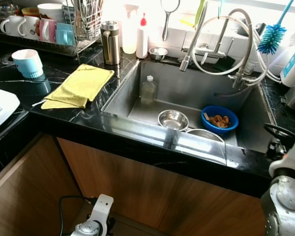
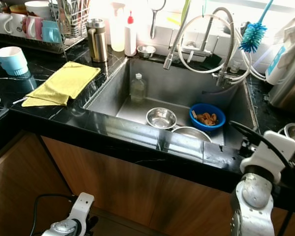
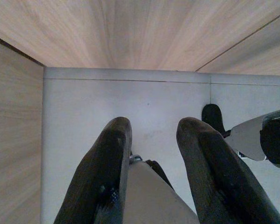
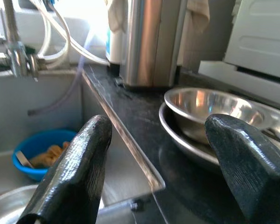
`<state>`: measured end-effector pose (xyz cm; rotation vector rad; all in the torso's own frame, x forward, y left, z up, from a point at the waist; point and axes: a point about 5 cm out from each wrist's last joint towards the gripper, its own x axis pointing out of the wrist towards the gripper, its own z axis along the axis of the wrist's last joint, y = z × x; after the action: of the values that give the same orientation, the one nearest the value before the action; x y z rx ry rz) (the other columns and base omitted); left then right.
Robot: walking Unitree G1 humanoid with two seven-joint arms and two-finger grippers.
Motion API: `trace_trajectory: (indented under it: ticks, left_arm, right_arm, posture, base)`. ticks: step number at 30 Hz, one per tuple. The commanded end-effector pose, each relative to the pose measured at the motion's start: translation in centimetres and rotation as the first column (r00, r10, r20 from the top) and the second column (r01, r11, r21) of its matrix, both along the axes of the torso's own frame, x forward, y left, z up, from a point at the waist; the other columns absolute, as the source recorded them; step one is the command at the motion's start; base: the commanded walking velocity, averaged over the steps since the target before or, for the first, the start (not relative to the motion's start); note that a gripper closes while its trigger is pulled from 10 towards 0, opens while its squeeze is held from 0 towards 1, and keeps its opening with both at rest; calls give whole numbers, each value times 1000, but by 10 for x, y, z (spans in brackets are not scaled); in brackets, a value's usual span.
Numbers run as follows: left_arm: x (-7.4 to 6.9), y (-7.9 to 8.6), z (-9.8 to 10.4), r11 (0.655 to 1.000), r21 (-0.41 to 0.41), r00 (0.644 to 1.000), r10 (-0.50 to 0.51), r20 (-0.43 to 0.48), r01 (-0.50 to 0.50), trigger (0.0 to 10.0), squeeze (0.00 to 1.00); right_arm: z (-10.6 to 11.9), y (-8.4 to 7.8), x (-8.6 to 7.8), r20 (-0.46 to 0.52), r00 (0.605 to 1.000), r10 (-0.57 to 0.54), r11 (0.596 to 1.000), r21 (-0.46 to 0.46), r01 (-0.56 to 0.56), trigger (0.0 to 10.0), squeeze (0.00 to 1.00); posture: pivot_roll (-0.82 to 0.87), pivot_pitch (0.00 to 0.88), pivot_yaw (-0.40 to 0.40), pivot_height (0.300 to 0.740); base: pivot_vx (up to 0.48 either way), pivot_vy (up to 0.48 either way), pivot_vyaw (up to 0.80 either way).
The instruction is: Kitchen organization
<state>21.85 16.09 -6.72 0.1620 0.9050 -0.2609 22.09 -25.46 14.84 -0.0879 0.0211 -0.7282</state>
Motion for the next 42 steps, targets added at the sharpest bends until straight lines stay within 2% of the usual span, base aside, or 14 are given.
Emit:
trace_trajectory:
  ticks: [1,3,8,10,28,33,42]
  left_arm:
    - [-2,0,-2,1000,0,1000,-2,-12,2,10000,0]
    - [-3,0,-2,1000,2,1000,-4,-15,4,10000,0]
    - [-4,-1,-3,1000,1,1000,-5,-17,5,10000,0]
    - [-5,-1,-3,1000,1,1000,-2,-19,2,10000,0]
    - [-7,1,-4,1000,9,1000,-3,-26,3,10000,0]
    - [-6,1,-4,1000,10,1000,-5,-25,6,10000,0]
    - [-5,2,-3,999,31,1000,-9,-23,10,10000,0]
  right_arm:
    - [9,3,-4,10,1000,1,999,-45,0,10000,0]
    - [11,10,-2,10,999,39,997,-68,-38,10000,0]
    - [14,15,7,43,996,78,997,-31,-77,10000,0]
    - [18,18,12,57,993,106,994,-38,-104,10000,0]
    - [21,26,23,59,984,170,985,-42,-168,10000,0]
    - [22,30,28,66,974,217,976,-46,-214,10000,0]
    - [21,30,31,71,970,233,972,-26,-232,10000,0]
  posture:
    - [139,80,-80,732]
    - [138,78,-76,732]
    - [145,76,-79,732]
    - [147,74,-83,732]
    - [154,60,-83,732]
    - [156,59,-83,732]
    - [155,65,-82,732]
  base:
    - [0,0,0]
    - [0,0,0]
    - [0,0,-185]
    - [0,0,-800]
    - [0,0,-789]
    - [0,0,0]
    - [0,0,0]
